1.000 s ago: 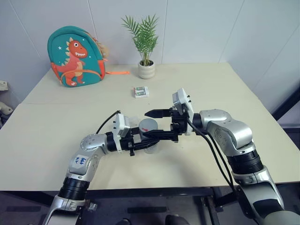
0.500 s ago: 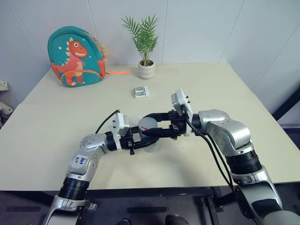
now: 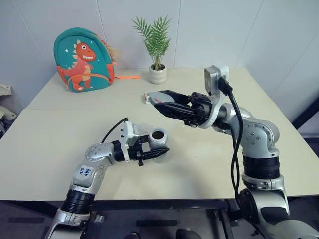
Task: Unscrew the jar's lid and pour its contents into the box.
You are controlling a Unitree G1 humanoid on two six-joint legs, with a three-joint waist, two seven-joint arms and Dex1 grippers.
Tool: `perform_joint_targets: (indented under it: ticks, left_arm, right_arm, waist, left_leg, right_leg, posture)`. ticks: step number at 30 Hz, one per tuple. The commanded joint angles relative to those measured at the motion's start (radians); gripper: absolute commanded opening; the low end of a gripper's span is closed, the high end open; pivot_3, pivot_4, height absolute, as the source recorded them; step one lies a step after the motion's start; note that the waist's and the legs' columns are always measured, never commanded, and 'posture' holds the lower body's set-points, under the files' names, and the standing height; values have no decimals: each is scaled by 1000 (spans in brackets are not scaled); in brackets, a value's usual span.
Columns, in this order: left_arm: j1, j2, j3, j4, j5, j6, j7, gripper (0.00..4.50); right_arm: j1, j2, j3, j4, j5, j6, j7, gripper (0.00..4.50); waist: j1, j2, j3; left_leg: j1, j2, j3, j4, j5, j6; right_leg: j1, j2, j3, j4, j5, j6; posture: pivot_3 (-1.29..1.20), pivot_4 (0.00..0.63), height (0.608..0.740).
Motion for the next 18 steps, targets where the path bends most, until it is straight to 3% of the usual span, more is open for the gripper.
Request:
perform_joint_targets:
  ticks: [1, 7, 12, 18]
  left_arm:
    - [4, 23, 19, -42, 4, -2, 8, 2001]
    - [20, 47, 33, -35, -2, -2, 6, 2001]
    - [4, 35, 48, -28, -33, 17, 7, 2001]
    - [-21, 22, 63, -20, -45, 35, 23, 2001]
  right_arm:
    - [108, -83, -35, -7, -155, -174, -41, 2548]
    - [296, -149, -50, 125, -367, -458, -81, 2548]
    - [410, -138, -67, 345, -487, -678, -150, 2548]
    - [393, -93, -55, 557, -545, -819, -194, 2548]
  waist:
    - [2, 0, 0]
    - [-7, 0, 0]
    - [-7, 0, 0]
    - [-13, 0, 0]
  left_leg:
    - [0, 0, 0, 0, 0, 0]
    - [1, 1, 2, -1, 0, 0]
    - [1, 1, 3, -1, 0, 0]
    - [2, 1, 4, 0, 1, 0]
  right_leg:
    - [0, 0, 0, -1, 0, 0]
    - [0, 2, 2, -1, 0, 0]
    - [0, 2, 4, 0, 0, 1]
    - [0, 3, 6, 1, 1, 2]
  posture:
    - [0, 150, 740]
    - [0, 150, 740]
    - [0, 150, 740]
    - [0, 150, 740]
